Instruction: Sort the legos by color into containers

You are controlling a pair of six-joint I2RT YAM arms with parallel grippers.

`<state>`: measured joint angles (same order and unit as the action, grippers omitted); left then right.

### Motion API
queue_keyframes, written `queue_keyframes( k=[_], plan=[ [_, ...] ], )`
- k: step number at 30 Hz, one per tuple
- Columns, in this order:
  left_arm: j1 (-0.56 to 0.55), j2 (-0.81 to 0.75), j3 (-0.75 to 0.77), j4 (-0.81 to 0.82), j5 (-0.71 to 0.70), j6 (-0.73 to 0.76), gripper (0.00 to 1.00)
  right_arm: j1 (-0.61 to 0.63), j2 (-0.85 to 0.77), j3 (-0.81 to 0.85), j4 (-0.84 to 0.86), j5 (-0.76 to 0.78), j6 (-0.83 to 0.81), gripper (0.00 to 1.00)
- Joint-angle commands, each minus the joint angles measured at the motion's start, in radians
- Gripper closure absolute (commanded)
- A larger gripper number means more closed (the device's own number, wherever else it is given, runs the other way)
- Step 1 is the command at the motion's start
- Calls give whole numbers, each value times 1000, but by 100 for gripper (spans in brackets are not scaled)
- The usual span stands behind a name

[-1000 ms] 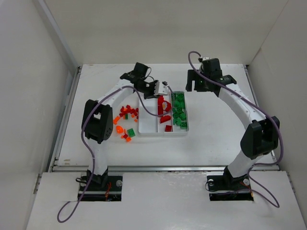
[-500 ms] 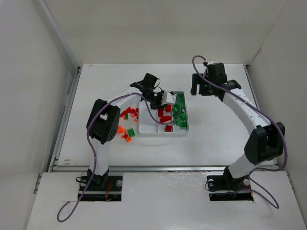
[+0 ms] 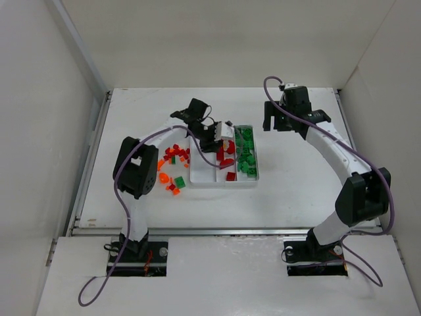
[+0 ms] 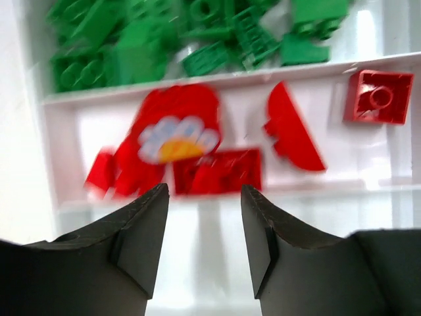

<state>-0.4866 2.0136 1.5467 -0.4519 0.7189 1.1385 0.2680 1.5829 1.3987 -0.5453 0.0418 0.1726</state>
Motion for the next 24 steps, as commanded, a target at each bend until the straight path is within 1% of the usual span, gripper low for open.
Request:
queue_keyframes(
  k=[1,4,5,6,7,8,10,12,13,17,20,24],
  plan=[
    [86,-148,0,-25,37,-124,55,51,-32,33,41,61,-27,12],
    [140,-196,-55,11,-73,-207,60,117,-6,58,41,104,-51,12],
    [179,-213,-78,24,-105,-259,60,131,9,71,41,115,-62,12],
    [201,-232,-135,36,-160,-276,60,143,9,71,41,115,-62,12],
    [224,-280,-166,50,-180,-289,60,152,23,83,50,115,-62,12],
    [262,-305,-198,71,-194,-298,60,166,35,92,50,115,-62,12],
    [298,-351,-281,71,-242,-298,59,166,46,92,62,72,-50,12],
    [341,-410,-333,61,-268,-264,58,175,69,112,87,44,-39,12],
    [353,-427,-390,61,-297,-255,58,175,69,112,87,44,-39,12],
    [390,-452,-480,70,-331,-237,56,186,140,175,87,21,-39,12],
    [401,-452,-526,91,-331,-227,56,197,154,189,87,21,-30,12],
    [401,-432,-527,101,-309,-238,56,206,163,207,87,12,-10,12]
  ],
)
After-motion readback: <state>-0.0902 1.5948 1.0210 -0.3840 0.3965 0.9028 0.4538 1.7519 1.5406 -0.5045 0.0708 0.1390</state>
